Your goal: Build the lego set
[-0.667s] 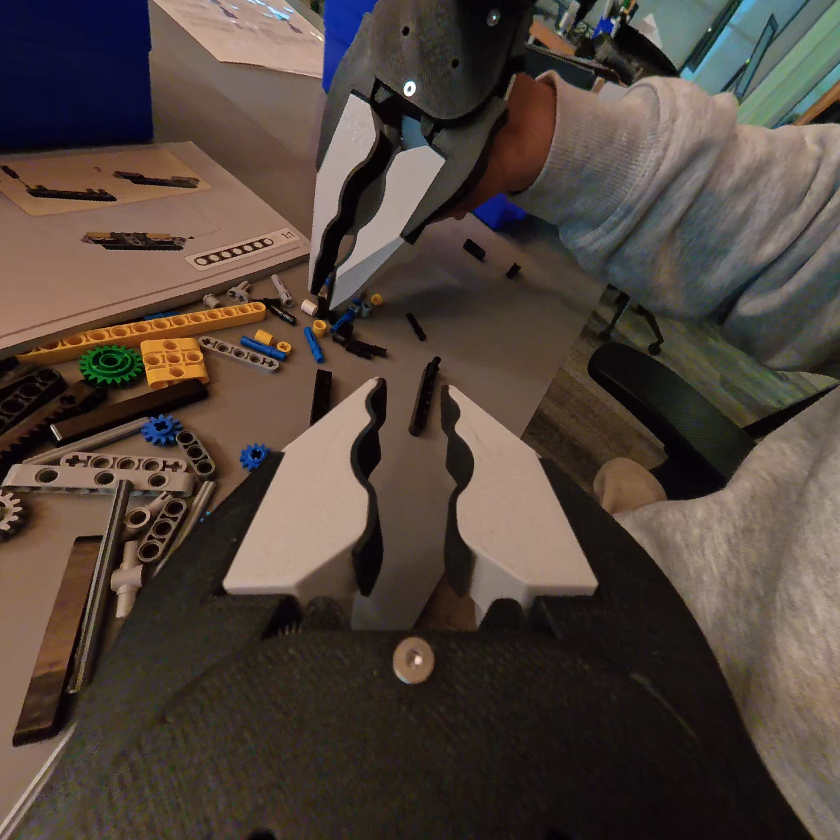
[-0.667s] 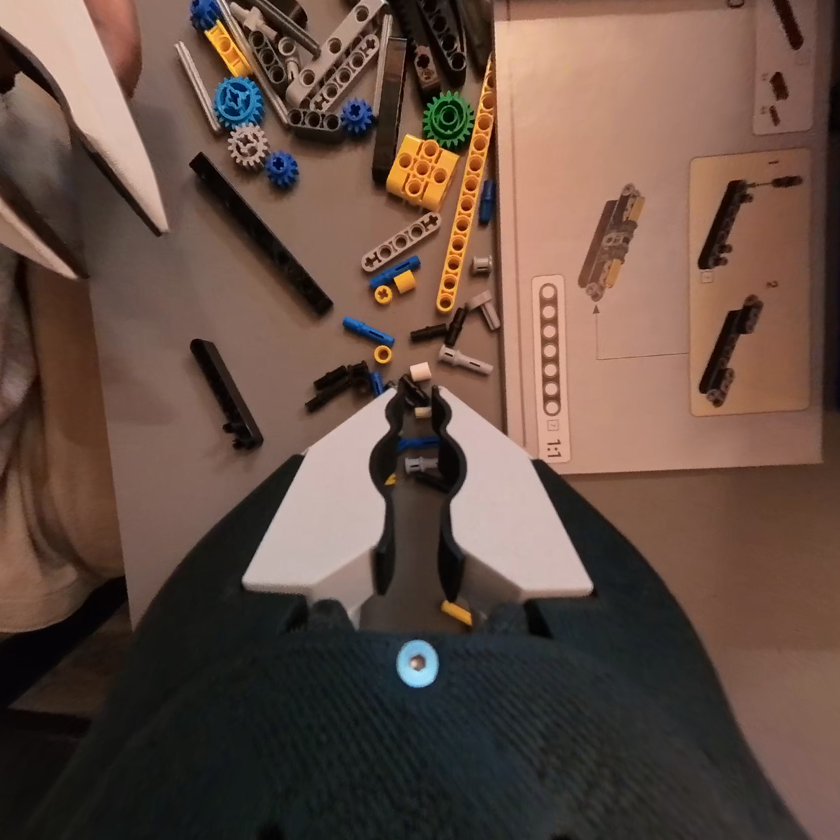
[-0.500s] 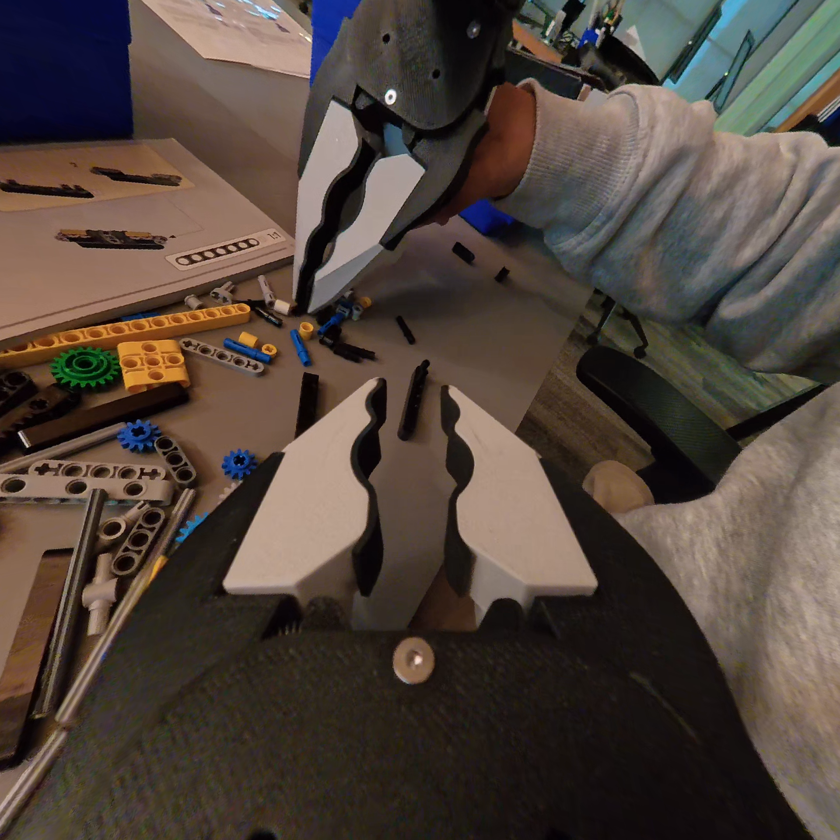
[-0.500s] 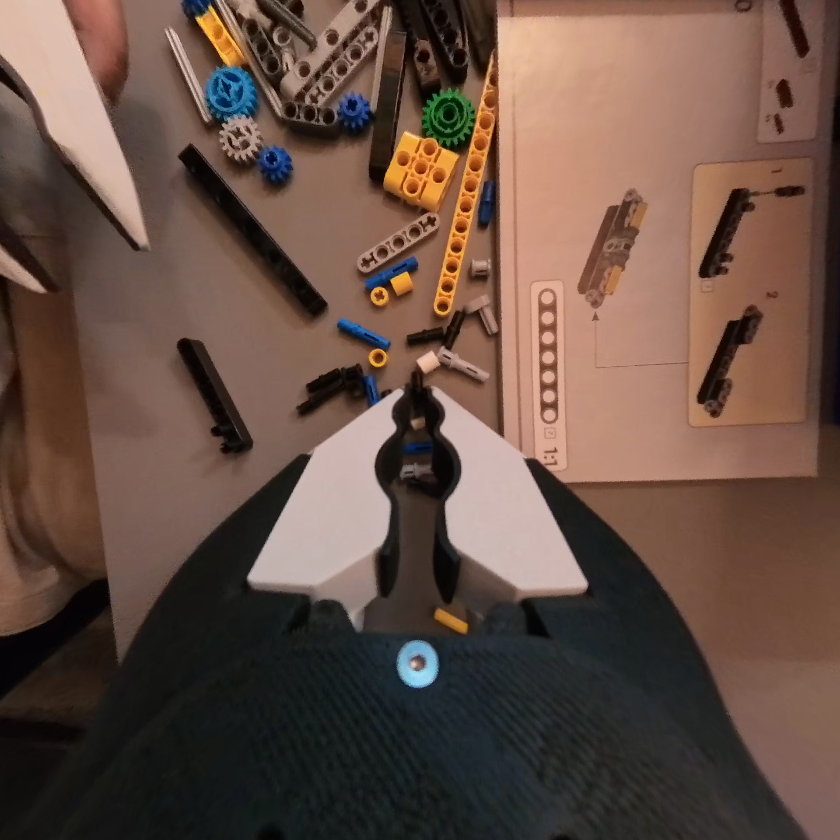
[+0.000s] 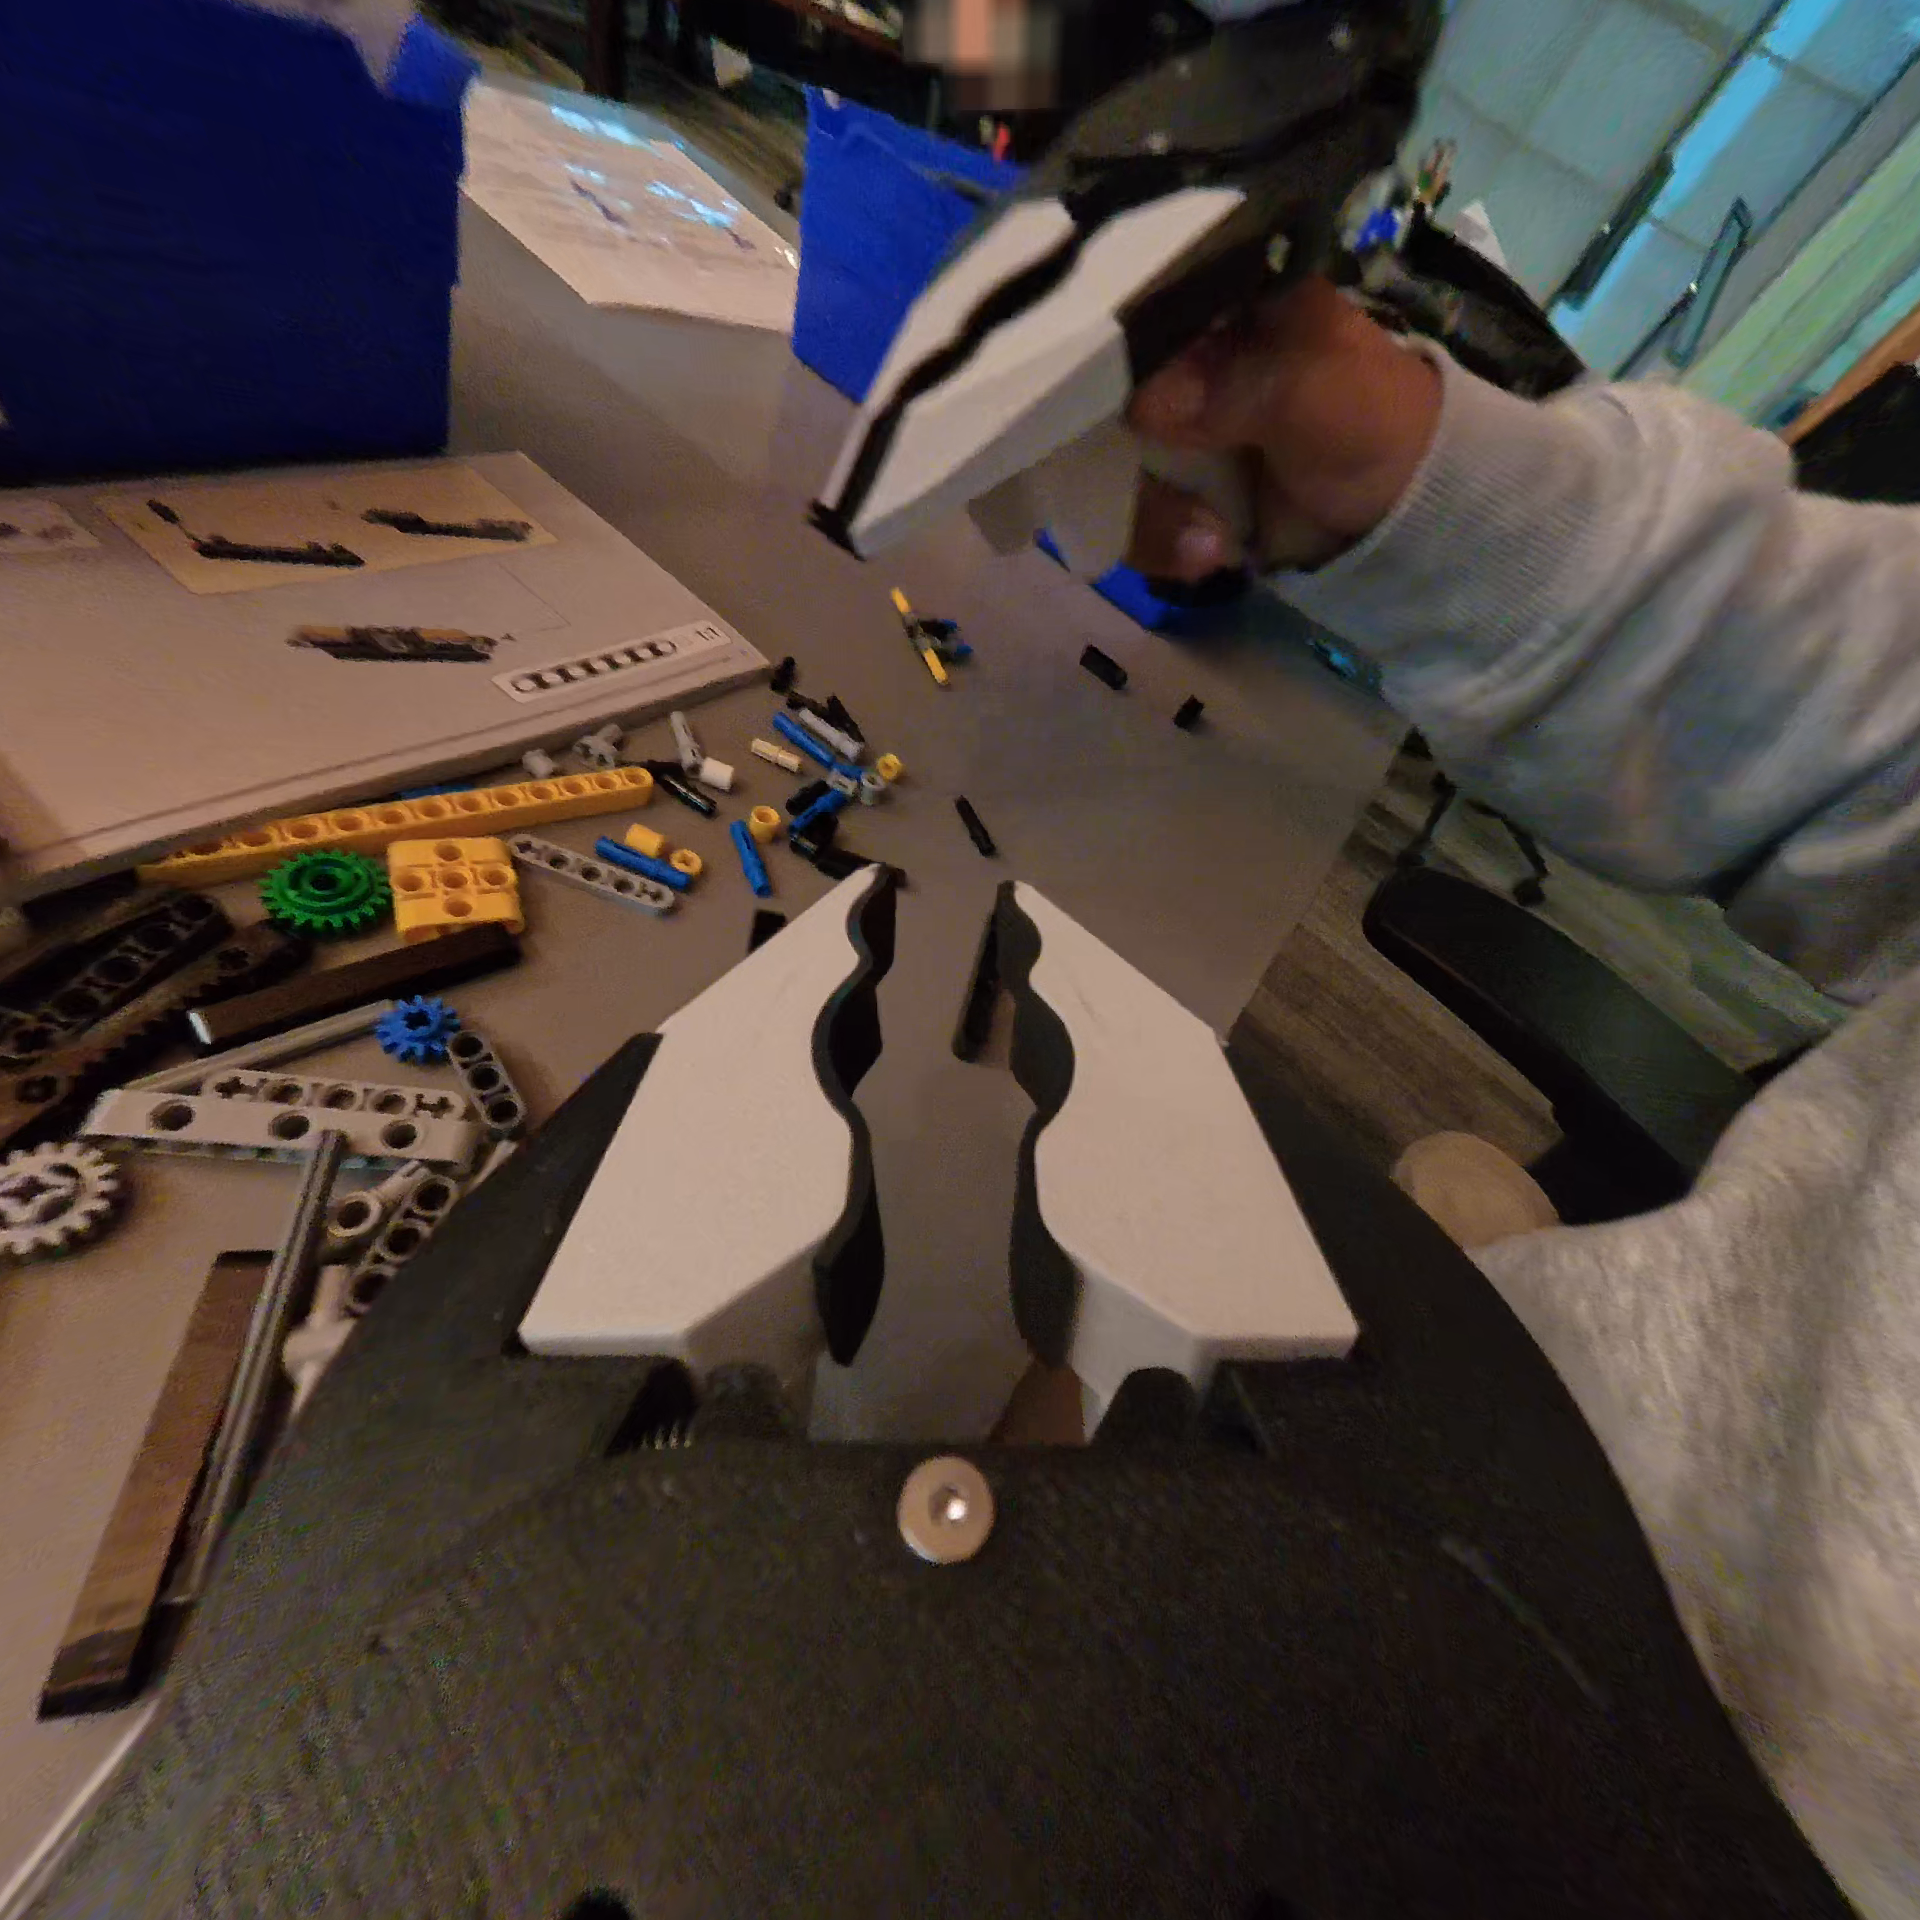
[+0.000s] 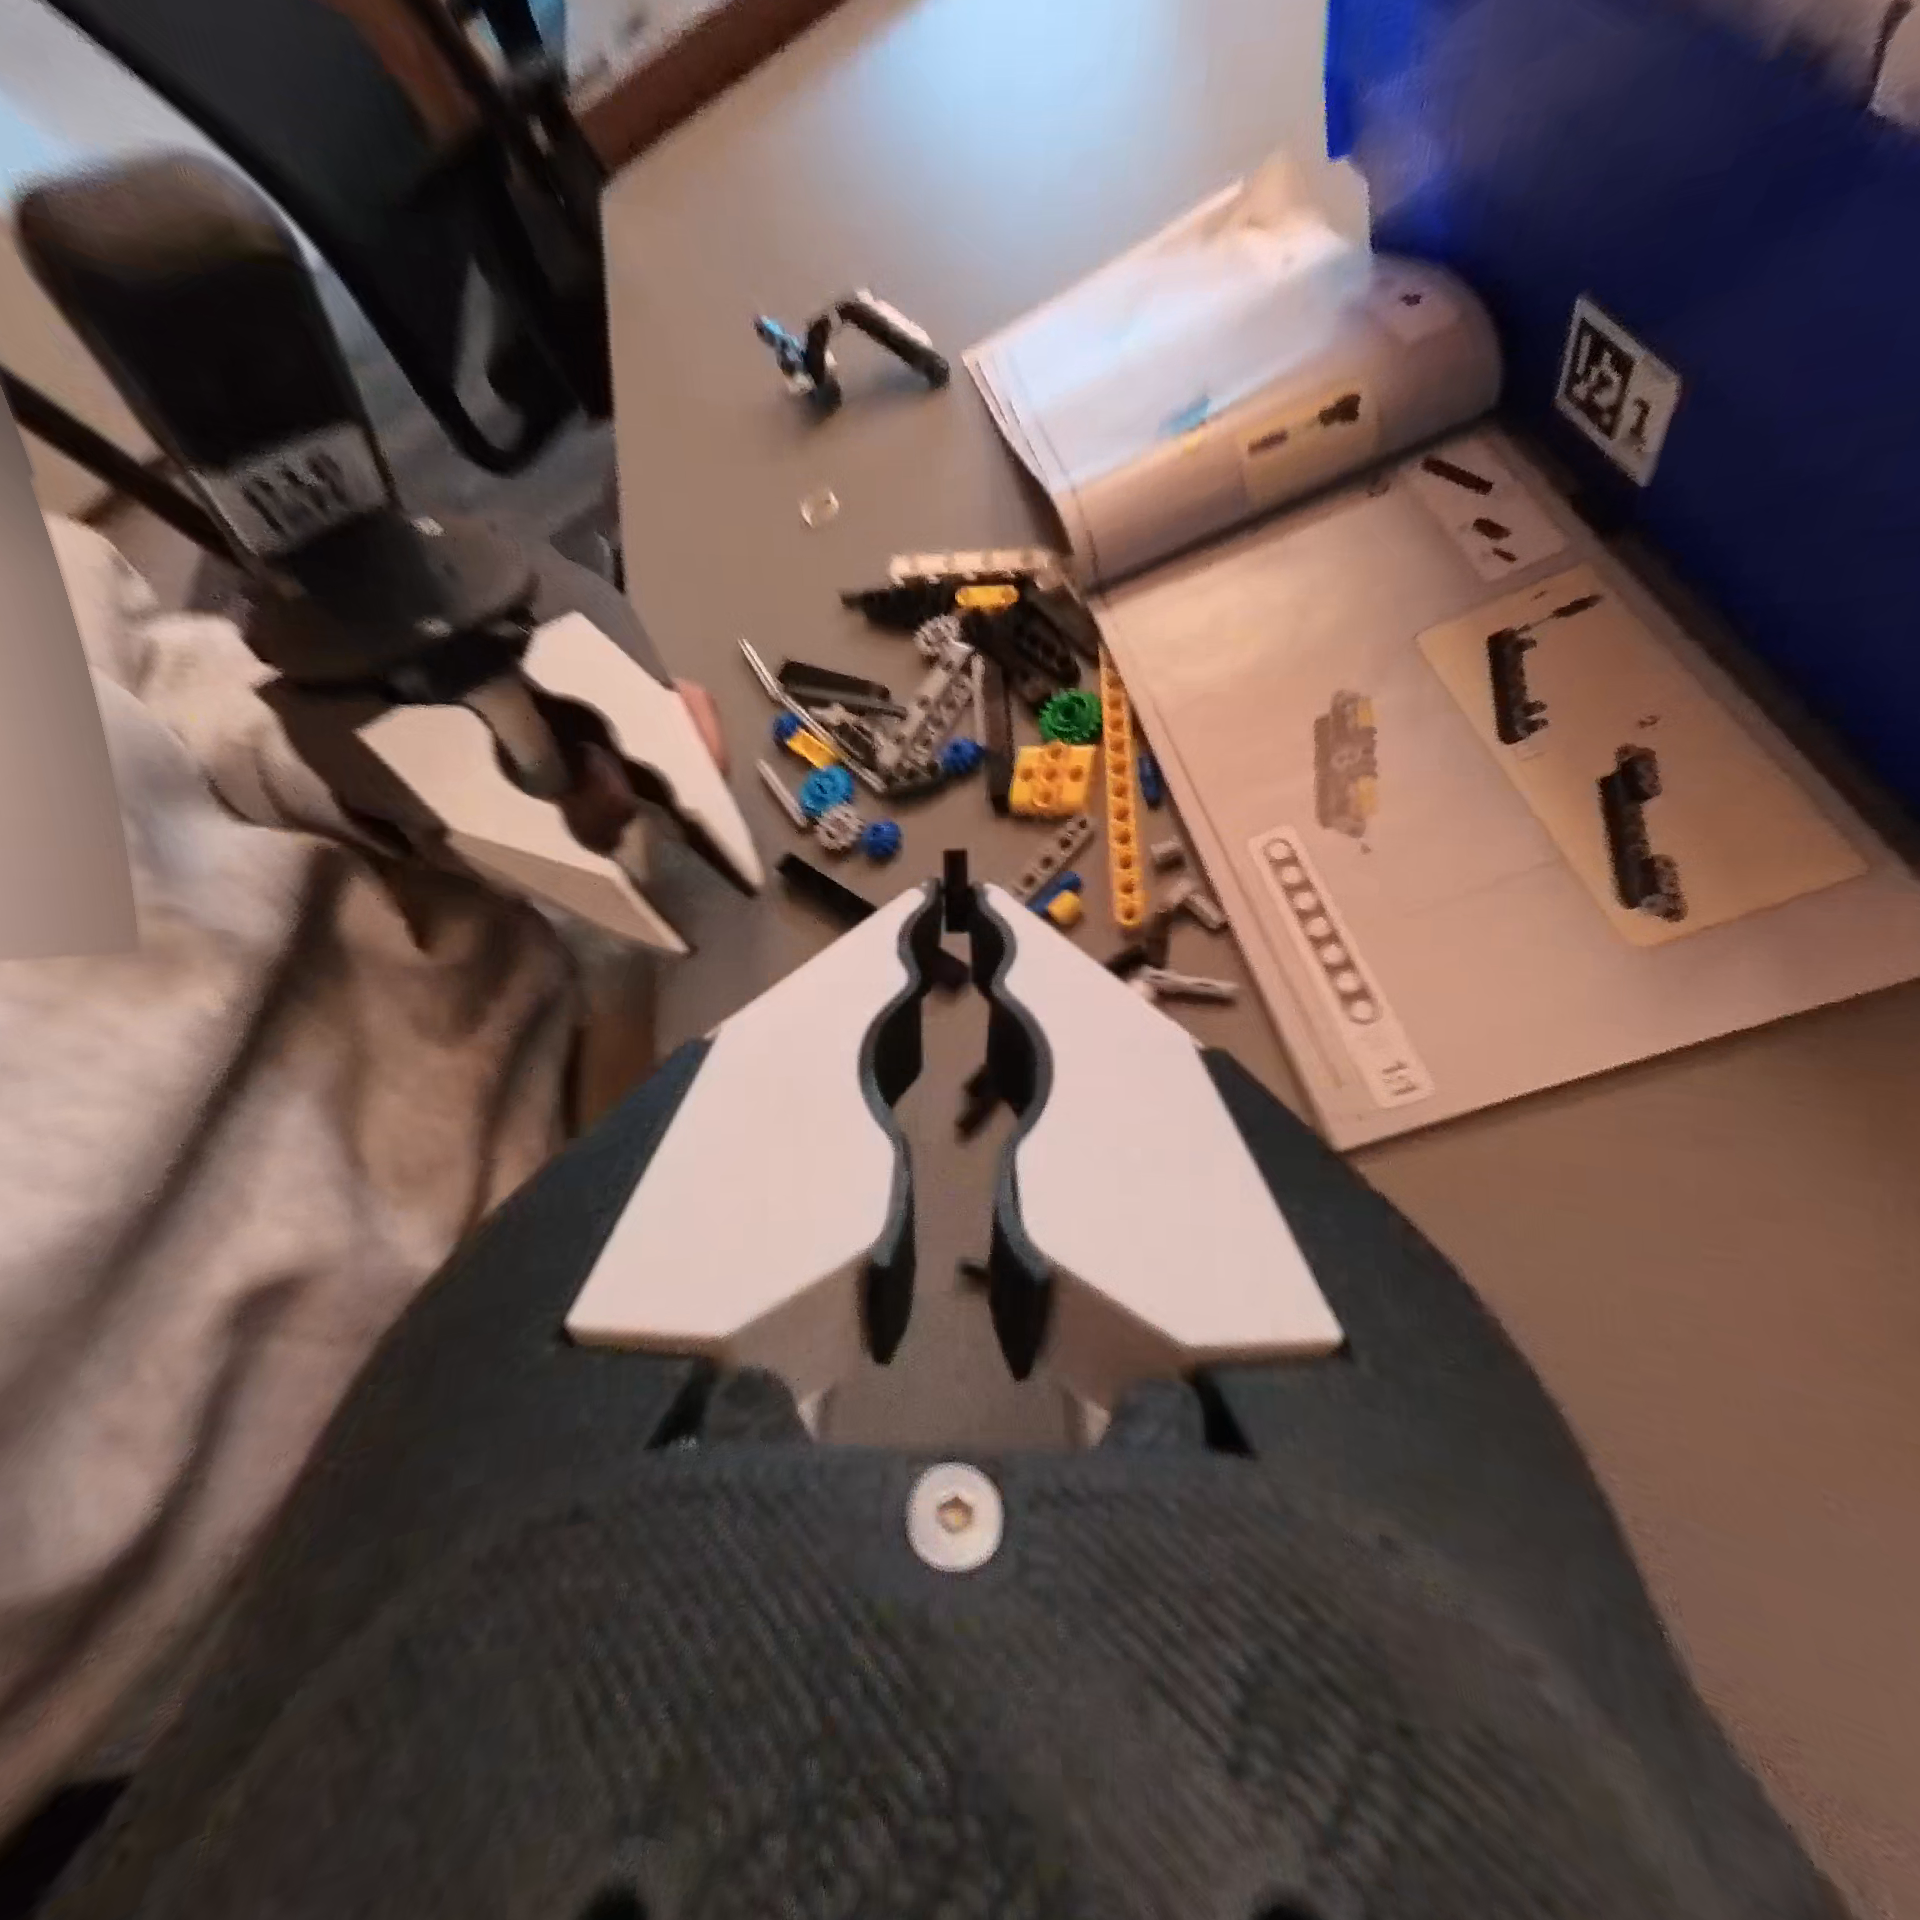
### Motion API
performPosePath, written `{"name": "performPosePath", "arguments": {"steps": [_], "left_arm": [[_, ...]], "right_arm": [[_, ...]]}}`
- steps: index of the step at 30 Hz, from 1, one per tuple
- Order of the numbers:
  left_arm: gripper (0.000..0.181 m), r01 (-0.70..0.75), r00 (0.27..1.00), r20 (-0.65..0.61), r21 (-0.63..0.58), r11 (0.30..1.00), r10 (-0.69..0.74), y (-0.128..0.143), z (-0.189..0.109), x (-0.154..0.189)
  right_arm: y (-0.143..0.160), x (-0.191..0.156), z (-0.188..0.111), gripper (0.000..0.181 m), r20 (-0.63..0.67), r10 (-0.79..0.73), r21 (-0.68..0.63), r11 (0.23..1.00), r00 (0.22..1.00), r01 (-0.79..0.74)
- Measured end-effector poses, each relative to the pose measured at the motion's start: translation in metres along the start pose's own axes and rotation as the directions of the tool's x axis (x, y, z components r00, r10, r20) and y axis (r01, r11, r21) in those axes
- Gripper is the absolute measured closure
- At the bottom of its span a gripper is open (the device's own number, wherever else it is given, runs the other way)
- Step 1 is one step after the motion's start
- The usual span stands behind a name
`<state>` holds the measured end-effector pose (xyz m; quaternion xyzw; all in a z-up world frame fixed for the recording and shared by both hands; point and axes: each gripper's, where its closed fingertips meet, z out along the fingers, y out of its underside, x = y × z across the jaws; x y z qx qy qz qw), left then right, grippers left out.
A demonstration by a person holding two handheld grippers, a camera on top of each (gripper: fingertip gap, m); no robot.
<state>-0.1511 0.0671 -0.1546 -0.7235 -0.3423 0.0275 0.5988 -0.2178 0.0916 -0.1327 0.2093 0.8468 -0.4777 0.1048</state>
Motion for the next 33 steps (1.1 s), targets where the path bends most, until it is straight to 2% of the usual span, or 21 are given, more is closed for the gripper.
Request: {"name": "performPosePath", "arguments": {"steps": [1, 5, 7, 9, 13, 17, 23, 29, 33], "left_arm": [[0.164, -0.01, 1.0, 0.01, 0.03, 1.0, 0.01, -0.004, -0.001, -0.001], [0.161, -0.004, 0.998, -0.069, 0.112, 0.994, 0.012, -0.016, -0.004, 0.012], [0.16, -0.033, 0.995, -0.086, 0.122, 0.992, 0.043, -0.016, -0.004, 0.018], [0.16, -0.085, 0.993, -0.074, 0.134, 0.987, 0.095, -0.016, -0.004, 0.023], [0.162, -0.195, 0.98, -0.007, 0.192, 0.962, 0.2, -0.02, -0.007, 0.028], [0.166, -0.241, 0.97, 0.016, 0.22, 0.945, 0.243, -0.019, -0.012, 0.031], [0.174, -0.294, 0.956, 0.053, 0.213, 0.932, 0.289, -0.017, -0.014, 0.031], [0.174, -0.301, 0.953, 0.042, 0.211, 0.93, 0.299, -0.014, -0.01, 0.036], [0.175, -0.304, 0.952, 0.03, 0.196, 0.932, 0.304, -0.008, -0.007, 0.036]], "right_arm": [[0.0, -0.01, -0.001, 0.178, 0.008, 0.021, 0.017, 1.0, 1.0, -0.021], [0.019, -0.047, 0.009, 0.178, 0.015, 0.054, 0.009, 0.999, 0.998, -0.054], [0.015, -0.064, 0.013, 0.178, 0.05, 0.157, 0.113, 0.98, 0.986, -0.162], [0.008, -0.071, 0.015, 0.178, 0.072, 0.28, 0.258, 0.922, 0.957, -0.289], [0.007, -0.076, 0.017, 0.178, 0.035, 0.356, 0.46, 0.824, 0.934, -0.331], [0.006, -0.081, 0.017, 0.178, 0.14, 0.398, 0.566, 0.719, 0.907, -0.403], [0.014, -0.089, 0.02, 0.179, 0.292, 0.343, 0.582, 0.677, 0.893, -0.45], [0.02, -0.09, 0.016, 0.178, 0.262, 0.316, 0.566, 0.715, 0.912, -0.41], [0.025, -0.089, 0.017, 0.178, 0.298, 0.333, 0.529, 0.722, 0.894, -0.445]]}}
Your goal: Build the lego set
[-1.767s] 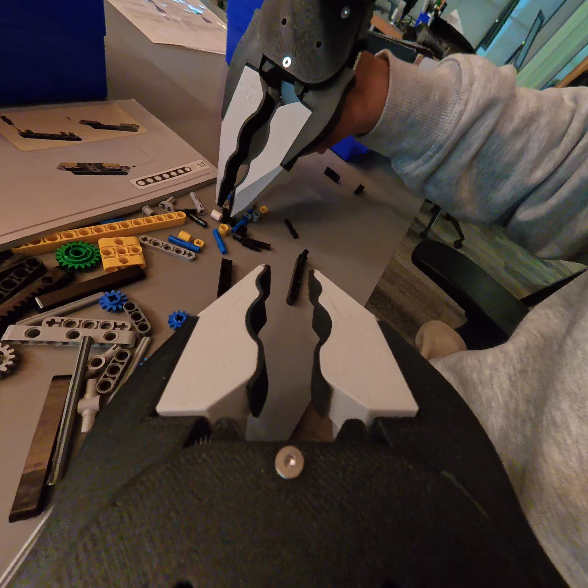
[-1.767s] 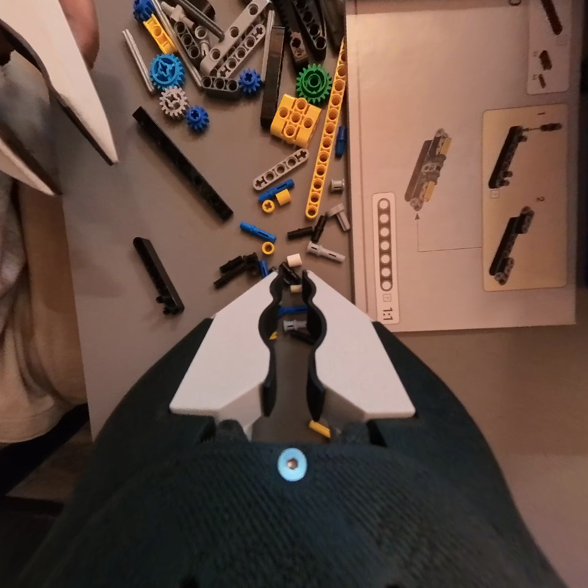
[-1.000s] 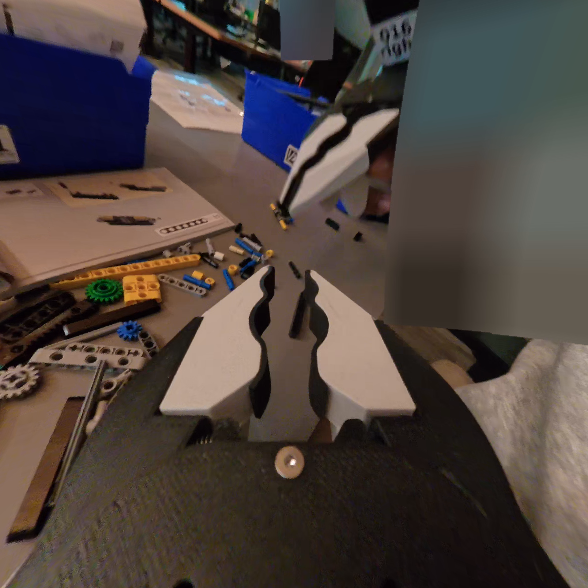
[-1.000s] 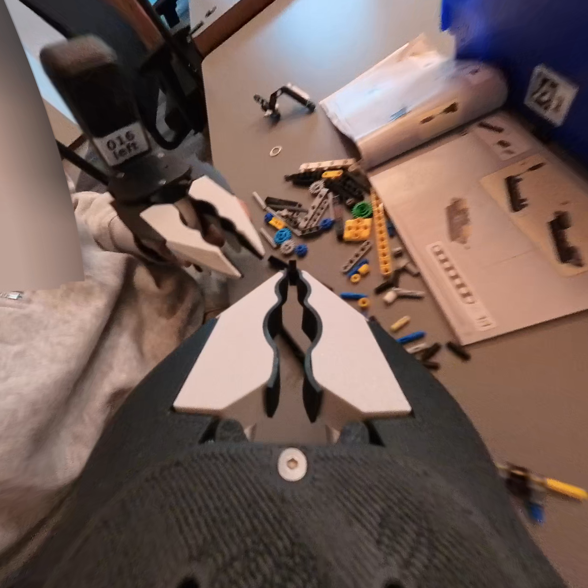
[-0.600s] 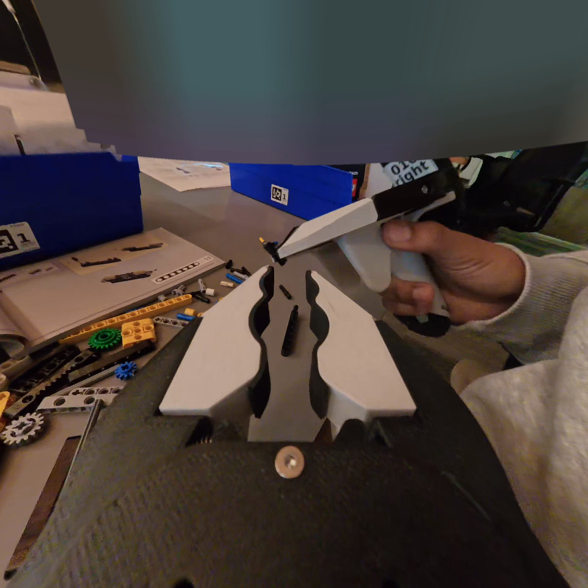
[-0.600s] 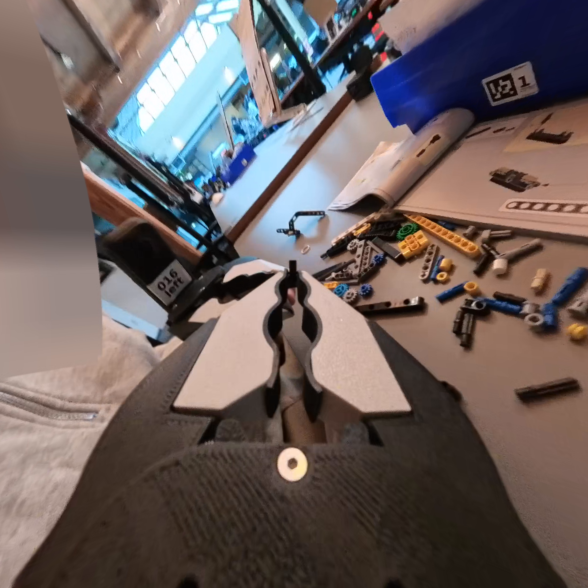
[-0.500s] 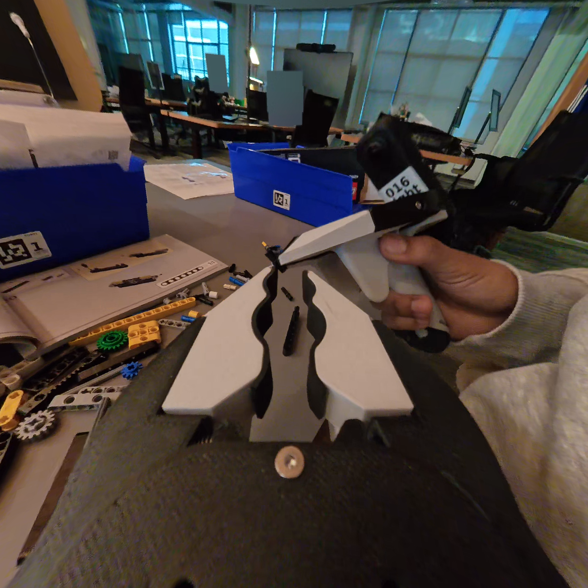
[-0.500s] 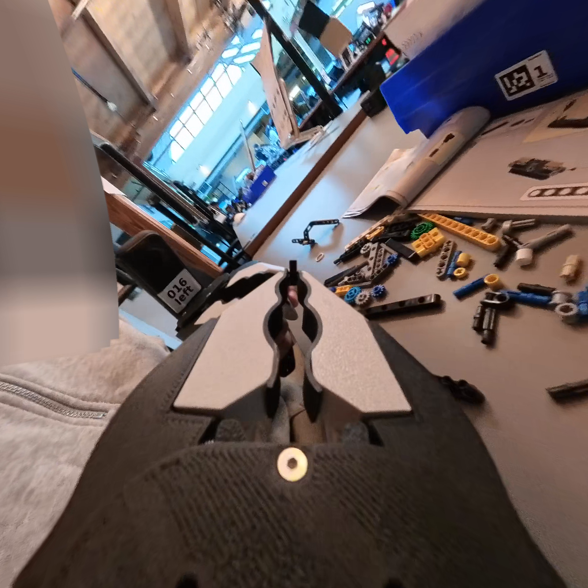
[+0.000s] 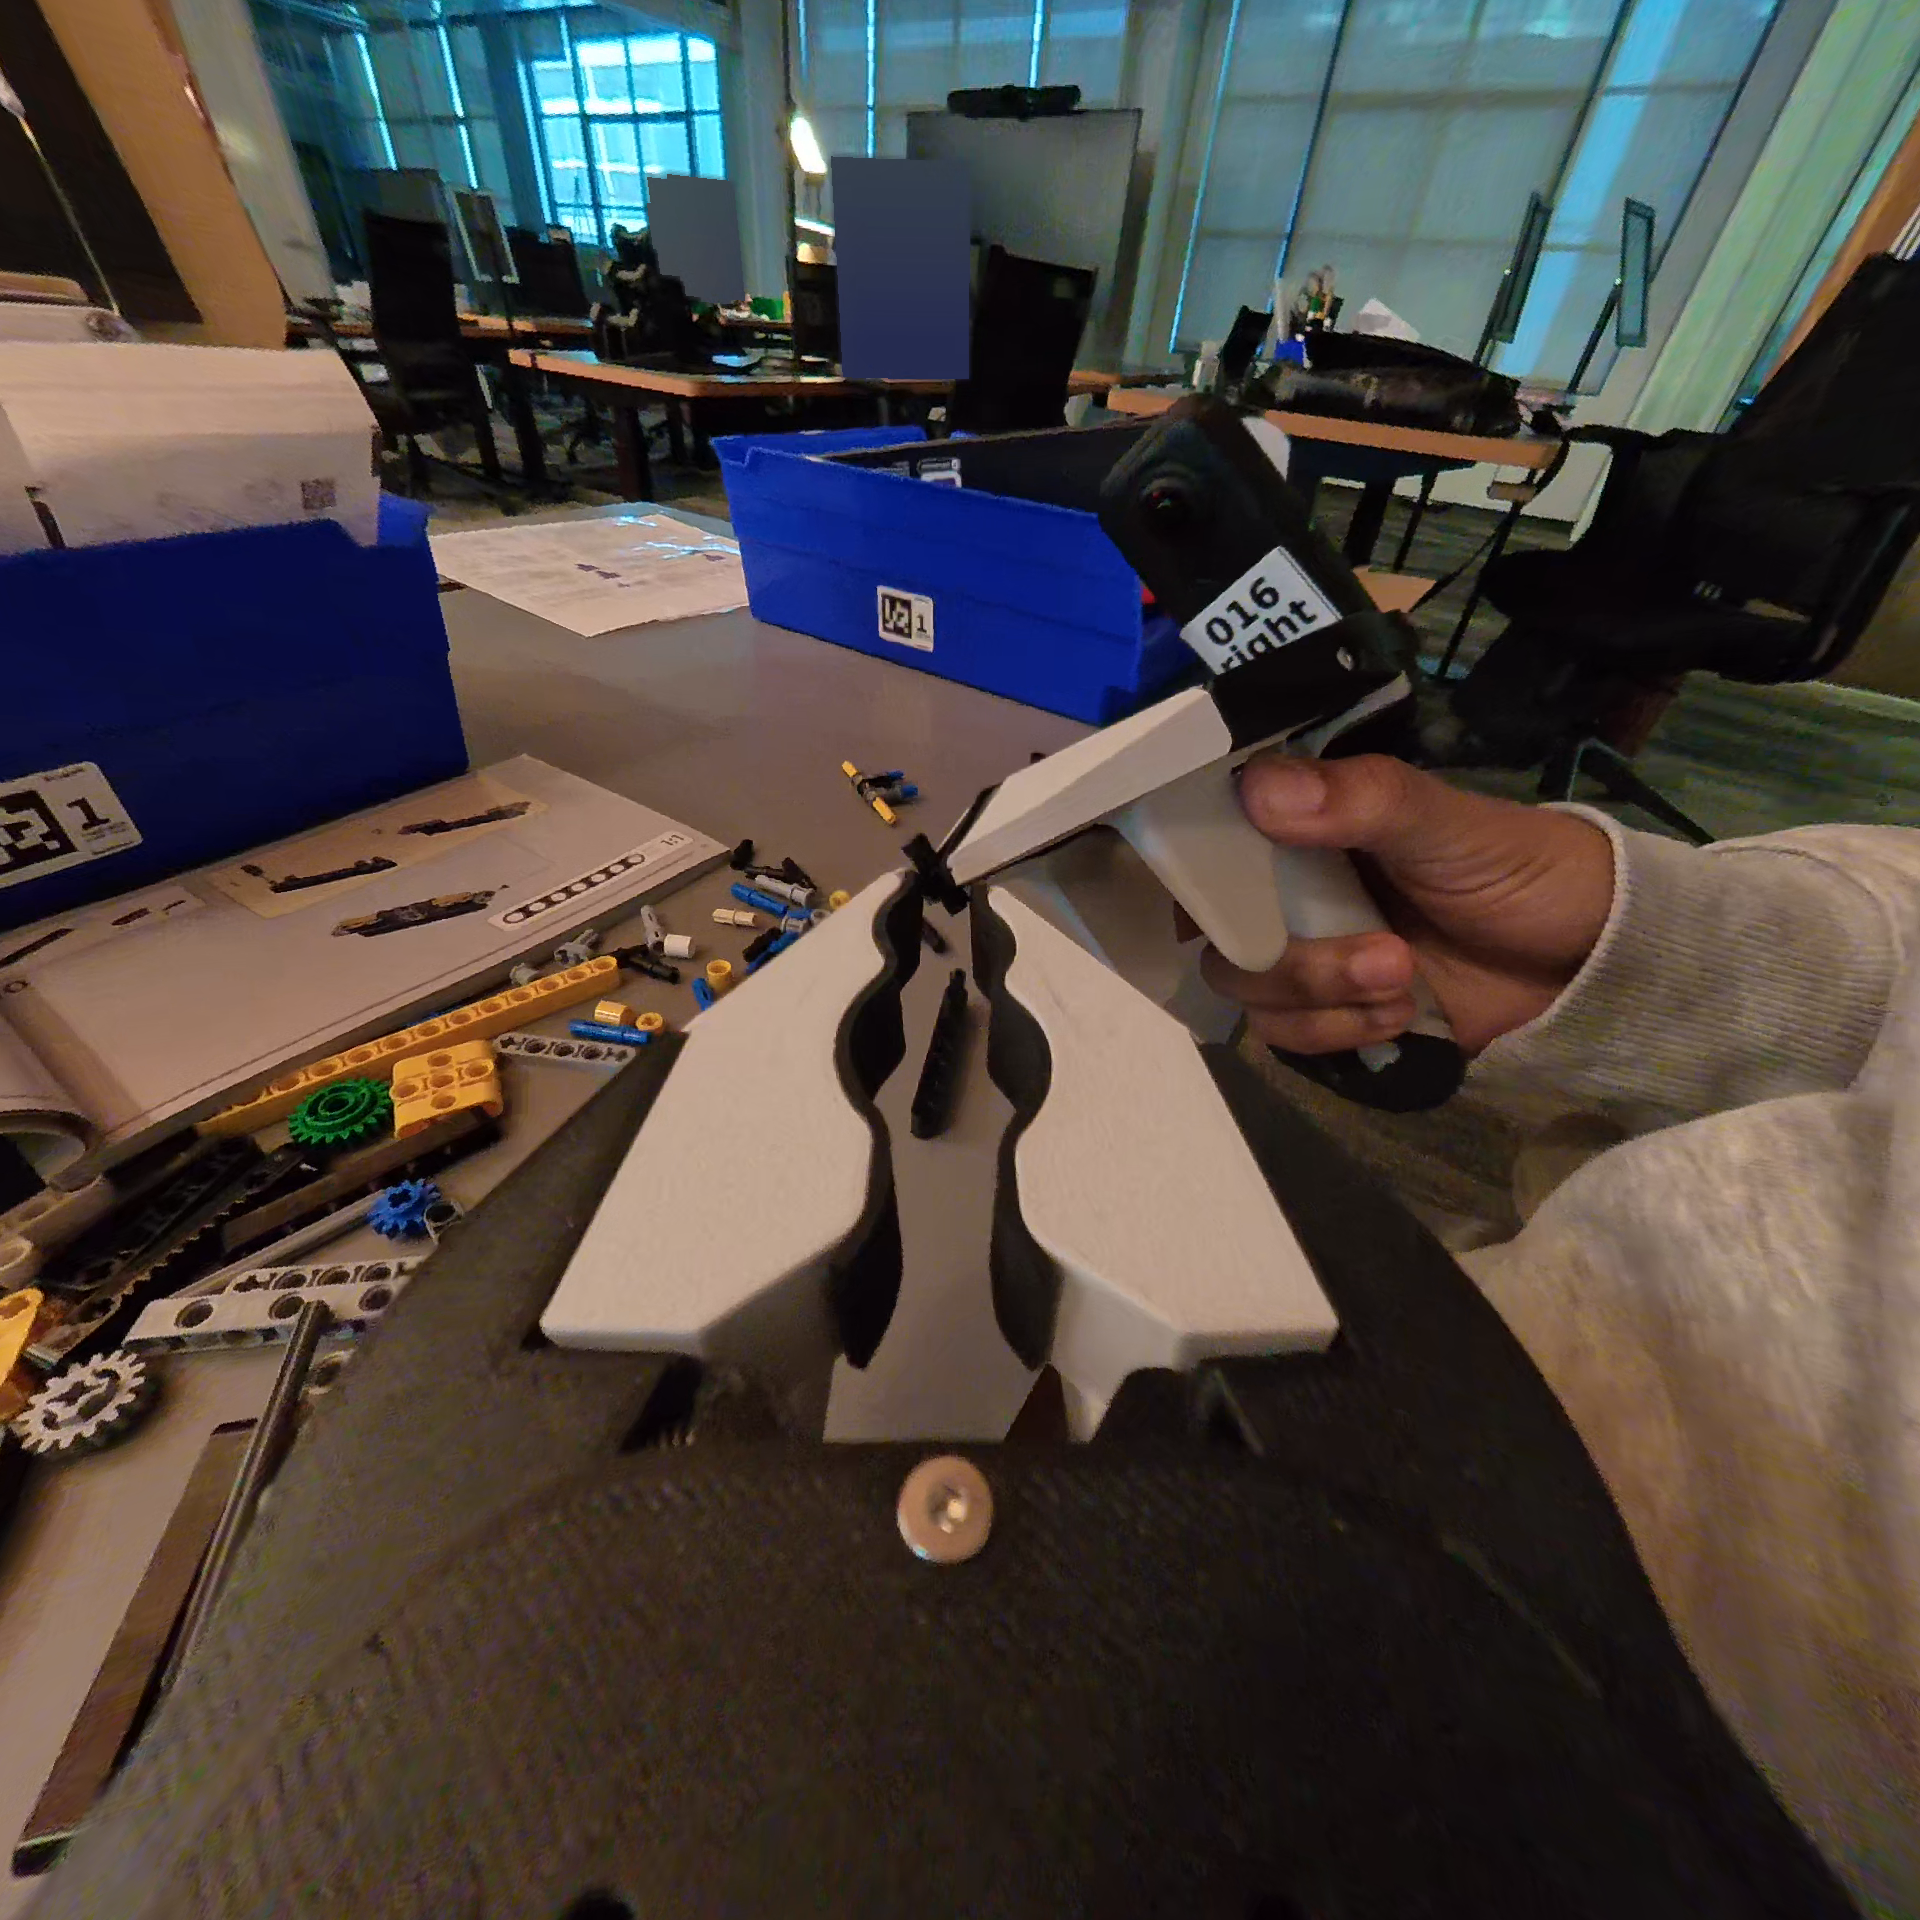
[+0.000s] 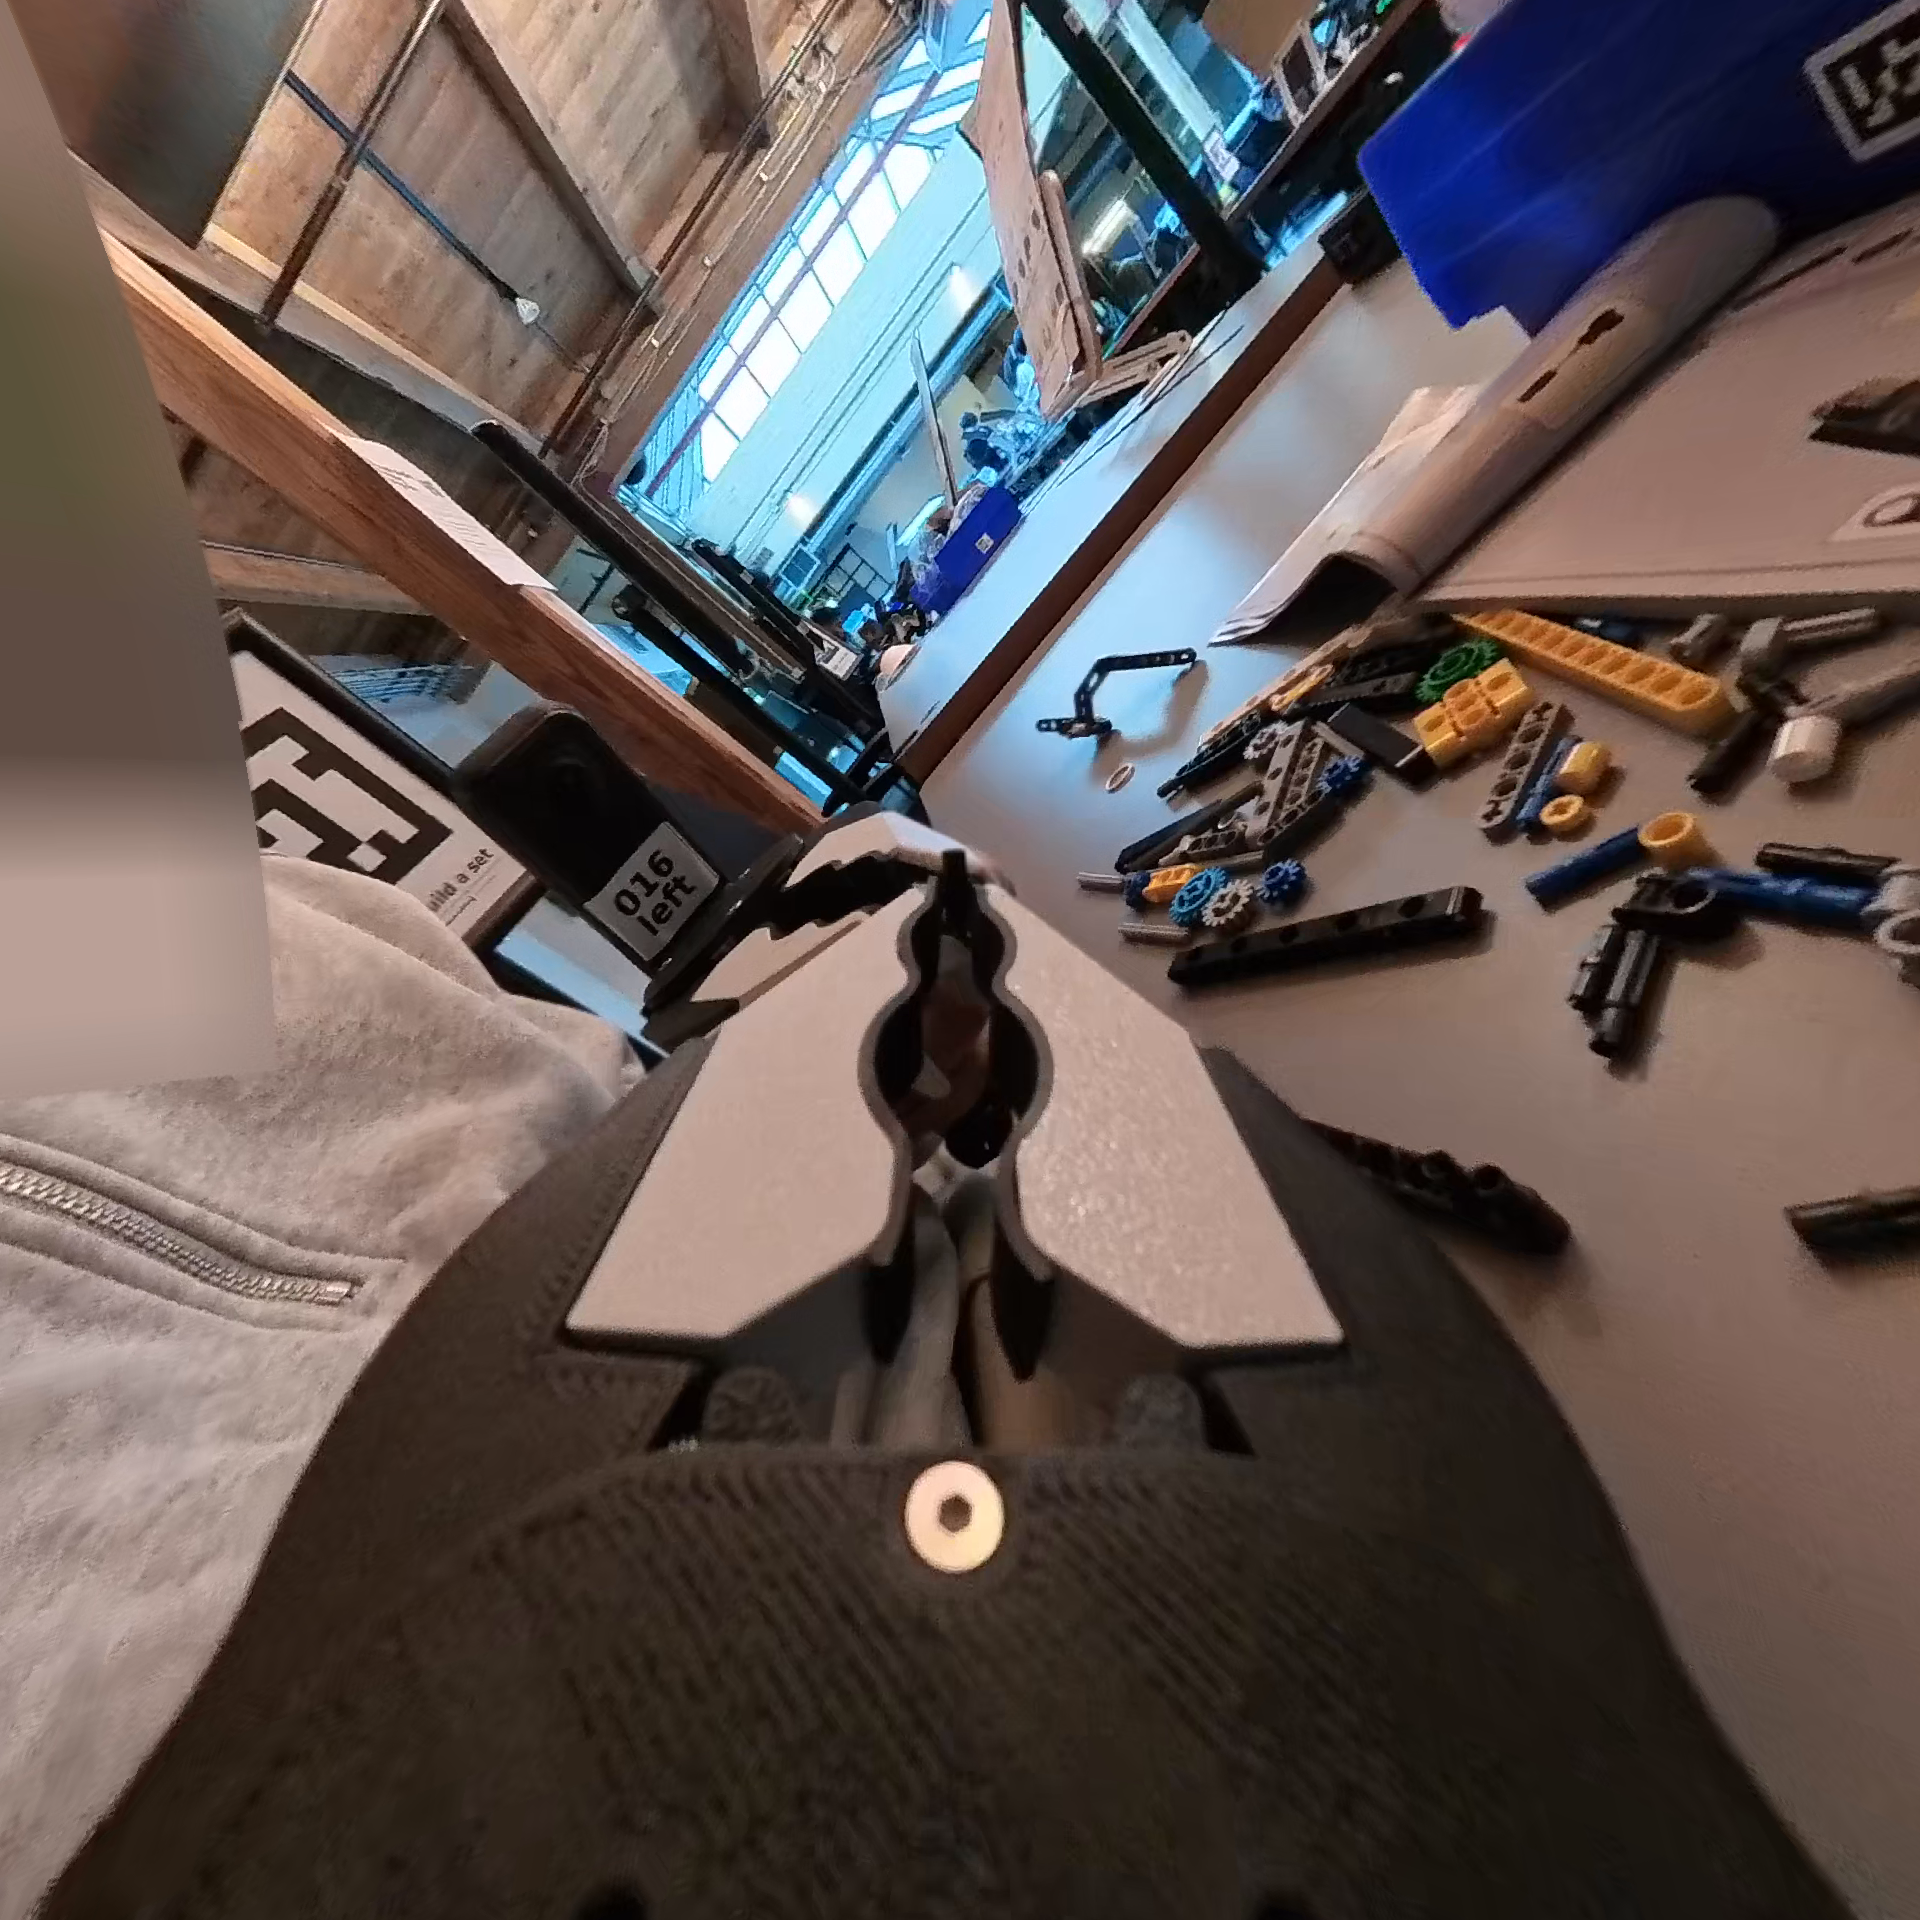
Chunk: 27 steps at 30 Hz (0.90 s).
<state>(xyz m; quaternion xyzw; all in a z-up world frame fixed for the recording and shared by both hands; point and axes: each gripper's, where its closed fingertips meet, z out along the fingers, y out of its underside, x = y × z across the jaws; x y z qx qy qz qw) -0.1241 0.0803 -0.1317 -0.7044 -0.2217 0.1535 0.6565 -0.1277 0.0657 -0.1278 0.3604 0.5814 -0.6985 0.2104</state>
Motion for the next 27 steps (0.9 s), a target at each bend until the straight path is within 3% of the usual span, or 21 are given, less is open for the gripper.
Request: {"name": "performPosePath", "arguments": {"steps": [27], "left_arm": [[0.179, 0.208, 0.976, -0.062, 0.011, 0.978, -0.207, 0.0036, 0.0018, -0.0084]], "right_arm": [[-0.0021, 0.0085, 0.0023, 0.178, 0.024, 0.013, 0.012, 1.0, 1.0, -0.013]]}}
